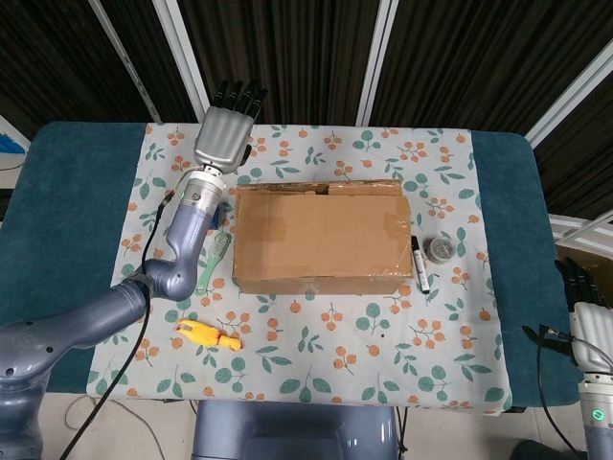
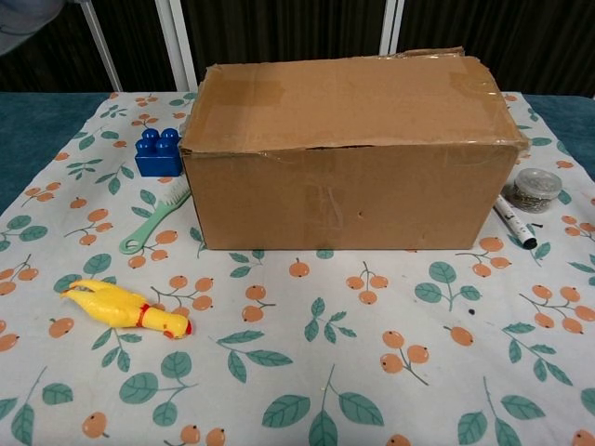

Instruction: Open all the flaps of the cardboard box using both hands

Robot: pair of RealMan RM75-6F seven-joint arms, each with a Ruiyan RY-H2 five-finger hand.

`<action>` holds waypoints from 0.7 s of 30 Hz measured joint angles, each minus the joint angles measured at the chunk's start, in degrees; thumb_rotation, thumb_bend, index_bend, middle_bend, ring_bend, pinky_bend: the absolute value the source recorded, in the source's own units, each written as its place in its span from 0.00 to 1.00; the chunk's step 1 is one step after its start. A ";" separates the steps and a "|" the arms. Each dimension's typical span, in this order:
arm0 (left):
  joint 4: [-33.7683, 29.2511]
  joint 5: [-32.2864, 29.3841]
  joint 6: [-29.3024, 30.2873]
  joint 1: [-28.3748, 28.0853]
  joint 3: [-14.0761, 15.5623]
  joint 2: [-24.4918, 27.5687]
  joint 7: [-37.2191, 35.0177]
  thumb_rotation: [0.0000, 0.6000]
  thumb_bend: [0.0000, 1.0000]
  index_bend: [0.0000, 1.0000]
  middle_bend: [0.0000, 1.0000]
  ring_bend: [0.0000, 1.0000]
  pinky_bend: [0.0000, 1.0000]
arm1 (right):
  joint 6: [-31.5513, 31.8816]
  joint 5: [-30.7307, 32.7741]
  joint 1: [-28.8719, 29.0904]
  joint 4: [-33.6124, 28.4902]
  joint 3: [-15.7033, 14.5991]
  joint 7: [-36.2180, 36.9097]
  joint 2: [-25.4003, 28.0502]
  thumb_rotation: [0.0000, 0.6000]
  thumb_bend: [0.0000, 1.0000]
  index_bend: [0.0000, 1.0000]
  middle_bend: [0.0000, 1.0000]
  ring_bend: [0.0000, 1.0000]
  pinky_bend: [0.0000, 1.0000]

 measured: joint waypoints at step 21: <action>-44.92 13.65 26.64 35.66 14.77 27.63 -14.31 1.00 0.04 0.00 0.00 0.00 0.05 | -0.59 1.58 0.28 -0.78 0.93 -0.60 0.46 1.00 0.12 0.00 0.00 0.00 0.20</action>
